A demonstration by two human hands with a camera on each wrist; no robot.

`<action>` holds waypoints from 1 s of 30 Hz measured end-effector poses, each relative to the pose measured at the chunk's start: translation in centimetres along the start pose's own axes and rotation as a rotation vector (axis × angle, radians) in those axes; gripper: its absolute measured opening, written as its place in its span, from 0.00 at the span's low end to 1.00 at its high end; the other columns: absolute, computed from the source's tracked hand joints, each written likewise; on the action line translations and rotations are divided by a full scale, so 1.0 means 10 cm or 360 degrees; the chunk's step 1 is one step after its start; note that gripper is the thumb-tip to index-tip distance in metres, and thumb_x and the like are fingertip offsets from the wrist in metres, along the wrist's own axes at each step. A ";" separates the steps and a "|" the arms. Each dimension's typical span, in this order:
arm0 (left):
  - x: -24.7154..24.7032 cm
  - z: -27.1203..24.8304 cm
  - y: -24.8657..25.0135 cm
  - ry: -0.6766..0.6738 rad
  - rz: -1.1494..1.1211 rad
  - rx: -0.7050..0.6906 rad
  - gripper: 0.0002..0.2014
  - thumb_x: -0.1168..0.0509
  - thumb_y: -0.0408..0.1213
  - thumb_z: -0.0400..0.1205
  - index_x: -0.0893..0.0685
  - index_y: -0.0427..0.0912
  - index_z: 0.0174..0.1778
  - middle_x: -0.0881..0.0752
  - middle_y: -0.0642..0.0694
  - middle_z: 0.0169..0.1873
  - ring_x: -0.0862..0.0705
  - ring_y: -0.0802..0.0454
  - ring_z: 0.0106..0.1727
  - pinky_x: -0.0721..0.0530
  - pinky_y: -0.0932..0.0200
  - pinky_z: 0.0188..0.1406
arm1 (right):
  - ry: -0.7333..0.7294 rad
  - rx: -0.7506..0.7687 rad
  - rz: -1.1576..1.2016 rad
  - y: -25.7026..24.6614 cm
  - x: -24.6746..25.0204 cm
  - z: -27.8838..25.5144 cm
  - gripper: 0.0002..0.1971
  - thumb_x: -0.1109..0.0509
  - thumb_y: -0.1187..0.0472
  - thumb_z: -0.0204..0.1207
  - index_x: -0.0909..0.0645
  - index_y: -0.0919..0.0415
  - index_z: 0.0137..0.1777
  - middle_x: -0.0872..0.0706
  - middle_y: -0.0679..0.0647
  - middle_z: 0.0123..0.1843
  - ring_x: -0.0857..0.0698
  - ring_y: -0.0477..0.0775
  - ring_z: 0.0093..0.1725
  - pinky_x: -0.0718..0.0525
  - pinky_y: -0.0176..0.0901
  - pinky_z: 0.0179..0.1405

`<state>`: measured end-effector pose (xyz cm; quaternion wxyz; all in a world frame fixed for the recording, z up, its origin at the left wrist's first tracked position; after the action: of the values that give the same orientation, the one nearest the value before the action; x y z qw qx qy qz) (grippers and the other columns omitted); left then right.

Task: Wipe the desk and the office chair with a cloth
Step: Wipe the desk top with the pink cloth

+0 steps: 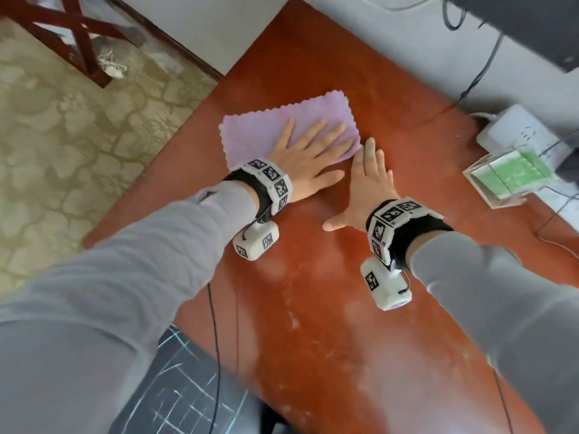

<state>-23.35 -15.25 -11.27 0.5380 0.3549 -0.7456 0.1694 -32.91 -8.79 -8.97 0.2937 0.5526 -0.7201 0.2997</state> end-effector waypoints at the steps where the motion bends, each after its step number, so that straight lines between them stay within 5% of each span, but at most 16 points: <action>1: 0.07 0.12 -0.16 0.0006 -0.0050 0.0068 0.32 0.68 0.64 0.86 0.66 0.62 0.87 0.65 0.58 0.88 0.64 0.49 0.89 0.64 0.28 0.83 | 0.0002 0.0009 -0.0003 0.00 -0.01 0.00 0.80 0.14 0.34 0.53 0.74 0.65 0.84 0.77 0.59 0.85 0.68 0.61 0.86 0.54 0.61 0.85; 6: 0.39 0.57 -0.92 0.0124 -0.0412 0.0691 0.31 0.63 0.61 0.88 0.61 0.62 0.88 0.63 0.55 0.88 0.64 0.46 0.89 0.65 0.25 0.82 | -0.0038 -0.0002 0.0002 0.00 -0.03 0.02 0.81 0.14 0.37 0.54 0.77 0.65 0.83 0.80 0.59 0.83 0.70 0.61 0.85 0.57 0.60 0.84; 12: 0.25 0.64 0.41 -0.0055 -0.0093 -0.0131 0.30 0.64 0.61 0.89 0.61 0.62 0.88 0.64 0.59 0.88 0.66 0.49 0.88 0.67 0.25 0.81 | -0.0049 -0.0001 0.0036 0.01 -0.04 0.05 0.79 0.14 0.35 0.52 0.69 0.65 0.86 0.74 0.62 0.85 0.71 0.63 0.85 0.60 0.62 0.83; 20: 0.52 0.73 -1.28 0.0051 -0.0496 0.0720 0.29 0.63 0.61 0.87 0.60 0.68 0.87 0.63 0.56 0.88 0.63 0.47 0.89 0.67 0.27 0.81 | -0.0062 -0.0036 0.0031 0.00 -0.04 0.07 0.82 0.12 0.40 0.53 0.79 0.65 0.82 0.82 0.58 0.82 0.71 0.61 0.85 0.59 0.61 0.84; 22: 0.39 0.54 -1.06 0.0058 -0.0402 0.0665 0.32 0.62 0.64 0.87 0.62 0.64 0.87 0.65 0.56 0.88 0.65 0.47 0.88 0.68 0.29 0.81 | -0.0073 -0.0041 0.0020 -0.01 -0.02 0.05 0.82 0.12 0.40 0.53 0.78 0.65 0.82 0.81 0.59 0.82 0.71 0.61 0.85 0.58 0.61 0.84; 27: -0.04 -0.03 0.18 -0.0025 -0.0096 0.0064 0.31 0.66 0.62 0.88 0.68 0.62 0.86 0.67 0.58 0.87 0.67 0.49 0.88 0.68 0.30 0.81 | 0.0002 -0.0014 0.0018 -0.02 0.03 -0.02 0.79 0.14 0.36 0.54 0.73 0.65 0.84 0.77 0.59 0.85 0.68 0.61 0.86 0.55 0.60 0.84; 30: -0.05 -0.31 -0.11 -0.0021 -0.0273 0.0187 0.29 0.68 0.60 0.89 0.65 0.64 0.87 0.66 0.60 0.87 0.66 0.50 0.88 0.68 0.32 0.82 | 0.0067 0.0041 0.0033 0.04 -0.10 -0.17 0.76 0.17 0.34 0.58 0.71 0.65 0.85 0.75 0.59 0.86 0.67 0.61 0.86 0.54 0.59 0.86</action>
<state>-20.34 -13.88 -10.73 0.5239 0.4495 -0.7047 0.1639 -32.94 -6.85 -8.66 0.2984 0.5424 -0.7156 0.3236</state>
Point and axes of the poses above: each hand's wrist, its own z-axis towards the middle knuckle, its own x-axis out of the back of the hand, y = z × x, the point moved 8 cm from there along z, towards the middle knuckle
